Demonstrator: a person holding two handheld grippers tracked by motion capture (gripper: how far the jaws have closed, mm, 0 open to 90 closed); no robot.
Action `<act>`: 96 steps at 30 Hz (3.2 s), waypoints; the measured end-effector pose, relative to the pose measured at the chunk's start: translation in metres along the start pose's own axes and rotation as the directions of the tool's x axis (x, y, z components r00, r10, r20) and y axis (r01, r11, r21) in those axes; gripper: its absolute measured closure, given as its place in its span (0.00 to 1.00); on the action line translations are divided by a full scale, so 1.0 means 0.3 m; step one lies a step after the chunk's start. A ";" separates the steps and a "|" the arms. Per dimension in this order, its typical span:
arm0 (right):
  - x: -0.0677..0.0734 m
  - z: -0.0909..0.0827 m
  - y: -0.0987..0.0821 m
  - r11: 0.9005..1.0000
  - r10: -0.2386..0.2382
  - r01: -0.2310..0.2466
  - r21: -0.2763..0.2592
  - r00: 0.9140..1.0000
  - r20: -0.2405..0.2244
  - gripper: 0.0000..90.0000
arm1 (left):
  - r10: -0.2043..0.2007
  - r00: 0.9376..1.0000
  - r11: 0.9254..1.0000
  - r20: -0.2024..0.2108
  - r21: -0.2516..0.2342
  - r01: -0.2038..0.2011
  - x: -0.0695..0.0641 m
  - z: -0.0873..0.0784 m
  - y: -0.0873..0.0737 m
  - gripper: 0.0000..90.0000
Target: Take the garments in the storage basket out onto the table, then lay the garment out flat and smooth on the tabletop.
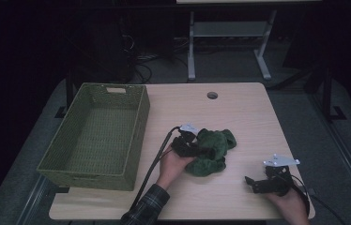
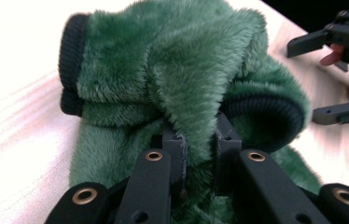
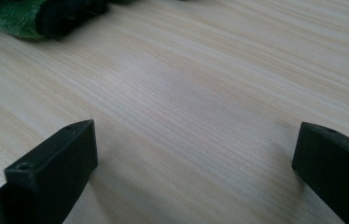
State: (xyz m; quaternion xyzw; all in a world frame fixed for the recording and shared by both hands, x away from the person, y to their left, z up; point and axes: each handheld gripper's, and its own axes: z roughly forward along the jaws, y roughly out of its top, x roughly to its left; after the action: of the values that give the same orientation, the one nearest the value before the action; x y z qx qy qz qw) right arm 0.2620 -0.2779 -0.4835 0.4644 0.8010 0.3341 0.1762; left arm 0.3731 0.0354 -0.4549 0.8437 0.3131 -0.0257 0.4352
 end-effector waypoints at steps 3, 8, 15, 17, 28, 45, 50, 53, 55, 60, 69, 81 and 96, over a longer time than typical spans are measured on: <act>0.000 0.000 0.000 1.000 0.000 0.000 0.000 1.000 0.000 0.00 | -0.003 1.000 1.000 0.004 -0.005 0.003 0.003 0.003 -0.004 0.84; 0.000 0.000 0.000 1.000 0.000 0.000 0.000 1.000 0.000 0.00 | 0.023 1.000 1.000 -0.010 -0.006 -0.023 -0.024 -0.025 0.011 0.62; 0.001 0.000 0.000 1.000 0.001 -0.001 0.001 1.000 0.000 0.00 | 0.062 0.997 0.998 -0.036 -0.031 -0.063 -0.095 -0.101 0.012 0.52; 0.000 0.000 0.000 1.000 -0.003 0.003 0.000 1.000 -0.001 0.00 | 0.063 0.997 0.997 -0.036 -0.046 -0.065 -0.116 -0.122 0.003 0.52; -0.003 -0.011 0.007 1.000 0.001 -0.001 0.007 1.000 0.002 0.05 | 0.107 0.994 0.992 -0.016 -0.062 -0.107 -0.219 -0.155 -0.049 0.55; 0.072 0.008 0.081 0.997 -0.050 0.039 -0.066 0.985 -0.165 0.33 | 0.134 0.989 0.990 -0.066 0.050 -0.131 -0.224 -0.046 -0.129 0.55; 0.122 0.043 0.107 0.996 -0.078 0.068 -0.055 0.973 -0.219 0.39 | 0.136 0.988 0.989 -0.072 0.067 -0.131 -0.208 -0.031 -0.137 0.58; 0.149 0.066 0.125 0.995 -0.091 0.080 -0.056 0.965 -0.247 0.42 | 0.131 0.988 0.989 -0.077 0.074 -0.125 -0.202 -0.027 -0.139 0.62; 0.162 0.080 0.137 0.995 -0.092 0.081 -0.054 0.961 -0.261 0.45 | 0.131 0.988 0.989 -0.085 0.080 -0.125 -0.199 -0.023 -0.141 0.68; 0.178 0.110 0.158 0.996 -0.085 0.072 -0.053 0.956 -0.280 0.54 | 0.129 0.988 0.987 -0.085 0.103 -0.120 -0.187 -0.022 -0.143 0.85; 0.173 0.125 0.169 0.994 -0.113 0.106 -0.039 0.961 -0.251 0.89 | 0.096 0.994 0.992 -0.048 0.085 -0.091 -0.184 -0.039 -0.134 0.90; 0.152 0.067 0.179 0.989 -0.145 0.139 -0.048 0.972 -0.185 0.92 | 0.081 0.997 0.996 0.007 0.030 -0.081 -0.170 -0.133 -0.063 0.90; 0.092 -0.007 0.165 0.990 -0.132 0.123 -0.065 0.977 -0.165 0.92 | 0.040 0.998 0.999 -0.039 0.017 -0.040 -0.076 -0.254 -0.082 0.91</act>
State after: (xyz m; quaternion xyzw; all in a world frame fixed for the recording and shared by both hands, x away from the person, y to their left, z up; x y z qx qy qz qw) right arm 0.2776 -0.2377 -0.4467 0.3770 0.8319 0.3820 0.1413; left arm 0.3237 0.0917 -0.4182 0.8536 0.3044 -0.0030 0.4227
